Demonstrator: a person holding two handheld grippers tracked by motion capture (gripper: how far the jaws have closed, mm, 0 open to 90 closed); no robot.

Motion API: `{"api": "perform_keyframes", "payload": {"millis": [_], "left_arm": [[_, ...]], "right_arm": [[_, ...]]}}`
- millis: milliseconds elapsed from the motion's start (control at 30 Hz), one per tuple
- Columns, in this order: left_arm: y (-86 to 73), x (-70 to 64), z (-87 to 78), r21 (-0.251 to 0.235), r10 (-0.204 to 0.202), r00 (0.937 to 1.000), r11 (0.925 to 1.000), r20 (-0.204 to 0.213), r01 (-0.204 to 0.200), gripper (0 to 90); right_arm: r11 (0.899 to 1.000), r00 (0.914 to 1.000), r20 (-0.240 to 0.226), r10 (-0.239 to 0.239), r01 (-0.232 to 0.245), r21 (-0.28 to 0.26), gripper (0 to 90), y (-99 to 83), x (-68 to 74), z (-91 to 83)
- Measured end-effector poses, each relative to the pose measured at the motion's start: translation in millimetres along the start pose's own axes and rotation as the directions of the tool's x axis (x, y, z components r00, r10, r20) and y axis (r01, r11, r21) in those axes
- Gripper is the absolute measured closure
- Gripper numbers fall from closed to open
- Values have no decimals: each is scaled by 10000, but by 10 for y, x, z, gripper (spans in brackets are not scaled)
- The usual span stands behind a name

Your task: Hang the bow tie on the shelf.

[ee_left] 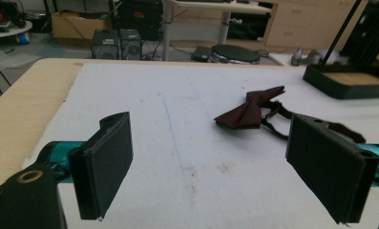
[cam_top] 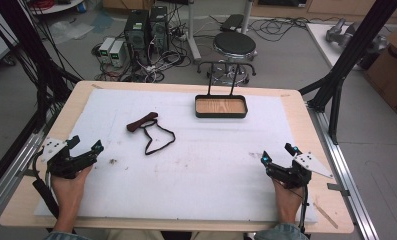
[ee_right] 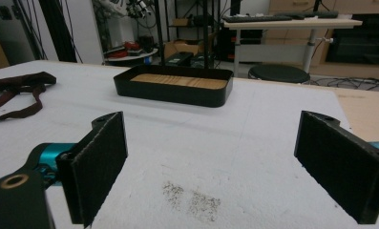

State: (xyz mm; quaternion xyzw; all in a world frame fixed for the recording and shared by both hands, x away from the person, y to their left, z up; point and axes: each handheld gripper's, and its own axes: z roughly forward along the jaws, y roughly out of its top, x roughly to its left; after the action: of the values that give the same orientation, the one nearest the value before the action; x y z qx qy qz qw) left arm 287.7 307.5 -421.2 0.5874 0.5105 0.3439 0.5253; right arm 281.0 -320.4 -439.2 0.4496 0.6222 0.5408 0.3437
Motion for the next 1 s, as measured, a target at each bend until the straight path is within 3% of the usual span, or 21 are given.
{"api": "perform_keyframes", "payload": {"millis": [133,233,800,1000], "left_arm": [[14,-16,3,-5,36,9999,10000,113,-36,168],[27,-24,9,-56,-208,9986,9998,481,211,166],[60,-99,41,-123,94,9979,9999,647,-86,179],[122,-133,192,-93,104,9963,9999,851,-97,196]], "right_arm": [[10000,10000,-31,1,0,85,99,-5,1,7],[9999,10000,-63,0,1,135,99,-6,10,10],[9996,9998,-139,-158,161,234,99,-14,24,33],[9996,9998,-126,-158,161,242,99,-14,16,38]]}}
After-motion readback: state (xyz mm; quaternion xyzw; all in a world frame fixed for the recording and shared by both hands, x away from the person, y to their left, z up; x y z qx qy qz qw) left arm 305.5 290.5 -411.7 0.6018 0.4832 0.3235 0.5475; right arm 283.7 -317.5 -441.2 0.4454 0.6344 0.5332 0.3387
